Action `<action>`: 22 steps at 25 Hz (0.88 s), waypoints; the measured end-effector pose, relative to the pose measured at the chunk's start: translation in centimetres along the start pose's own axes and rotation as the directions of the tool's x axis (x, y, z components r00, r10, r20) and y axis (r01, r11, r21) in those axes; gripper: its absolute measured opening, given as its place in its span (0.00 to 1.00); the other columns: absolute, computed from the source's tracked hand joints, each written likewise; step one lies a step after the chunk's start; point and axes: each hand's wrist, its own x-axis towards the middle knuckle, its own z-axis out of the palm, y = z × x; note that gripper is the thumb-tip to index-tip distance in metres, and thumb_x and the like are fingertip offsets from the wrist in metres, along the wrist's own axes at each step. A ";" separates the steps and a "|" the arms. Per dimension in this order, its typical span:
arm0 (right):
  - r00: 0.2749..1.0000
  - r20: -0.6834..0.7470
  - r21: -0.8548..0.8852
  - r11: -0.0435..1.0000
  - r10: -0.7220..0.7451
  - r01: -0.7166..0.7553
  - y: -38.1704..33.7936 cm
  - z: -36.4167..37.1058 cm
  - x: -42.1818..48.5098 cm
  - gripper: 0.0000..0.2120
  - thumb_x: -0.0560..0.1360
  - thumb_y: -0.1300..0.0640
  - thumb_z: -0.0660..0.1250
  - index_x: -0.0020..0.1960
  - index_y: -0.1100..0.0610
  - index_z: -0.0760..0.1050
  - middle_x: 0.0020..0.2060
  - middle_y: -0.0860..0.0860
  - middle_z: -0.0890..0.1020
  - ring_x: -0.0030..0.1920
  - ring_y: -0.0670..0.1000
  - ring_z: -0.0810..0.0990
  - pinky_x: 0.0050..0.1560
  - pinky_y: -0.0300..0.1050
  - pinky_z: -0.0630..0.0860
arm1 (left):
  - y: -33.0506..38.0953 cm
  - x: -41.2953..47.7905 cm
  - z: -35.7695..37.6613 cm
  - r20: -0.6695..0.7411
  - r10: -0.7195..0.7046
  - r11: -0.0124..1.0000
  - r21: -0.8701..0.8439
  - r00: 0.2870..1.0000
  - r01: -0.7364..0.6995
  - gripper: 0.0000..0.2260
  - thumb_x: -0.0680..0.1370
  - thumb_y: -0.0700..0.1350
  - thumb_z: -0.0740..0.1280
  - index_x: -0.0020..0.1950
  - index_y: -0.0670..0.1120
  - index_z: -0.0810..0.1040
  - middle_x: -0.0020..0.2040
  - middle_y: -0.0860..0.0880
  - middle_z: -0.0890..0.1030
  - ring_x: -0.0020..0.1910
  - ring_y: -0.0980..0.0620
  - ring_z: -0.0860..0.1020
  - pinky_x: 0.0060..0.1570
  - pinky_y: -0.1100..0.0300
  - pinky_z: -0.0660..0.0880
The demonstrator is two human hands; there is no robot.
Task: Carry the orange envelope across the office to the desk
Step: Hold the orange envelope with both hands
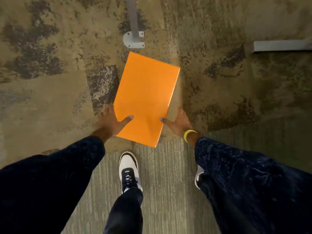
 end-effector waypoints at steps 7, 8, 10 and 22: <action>0.997 0.035 0.222 0.973 0.064 -0.070 2.6 7.8 3.7 0.63 0.61 0.33 0.76 0.80 0.56 0.42 0.79 0.52 0.52 0.75 0.59 0.63 0.69 0.56 0.69 | -2.4 5.2 3.9 0.000 -0.049 0.996 -0.071 0.999 0.049 0.62 0.60 0.78 0.64 0.80 0.46 0.42 0.82 0.41 0.48 0.78 0.37 0.57 0.68 0.34 0.65; 0.998 0.026 0.260 0.963 0.063 -0.068 2.6 8.3 4.3 0.61 0.61 0.34 0.77 0.79 0.55 0.45 0.78 0.52 0.55 0.73 0.59 0.66 0.67 0.55 0.71 | -2.7 5.8 4.2 -0.011 -0.033 0.997 -0.075 0.999 0.032 0.61 0.60 0.77 0.66 0.80 0.47 0.42 0.81 0.41 0.50 0.77 0.37 0.60 0.66 0.36 0.68; 0.997 0.004 0.345 0.936 0.073 -0.070 2.6 9.5 5.4 0.58 0.60 0.36 0.79 0.78 0.55 0.51 0.74 0.53 0.62 0.69 0.58 0.71 0.65 0.56 0.73 | -3.4 7.1 4.7 -0.006 -0.022 0.986 -0.165 1.000 0.020 0.63 0.58 0.76 0.68 0.80 0.47 0.42 0.80 0.42 0.56 0.73 0.38 0.66 0.62 0.39 0.71; 0.992 0.011 0.481 0.870 0.122 -0.112 3.0 11.9 6.0 0.51 0.62 0.45 0.81 0.73 0.55 0.55 0.65 0.55 0.76 0.63 0.60 0.77 0.63 0.60 0.75 | -4.9 8.6 6.1 -0.051 0.011 0.893 -0.450 0.999 -0.032 0.54 0.59 0.62 0.80 0.78 0.50 0.56 0.73 0.44 0.70 0.68 0.40 0.72 0.64 0.37 0.72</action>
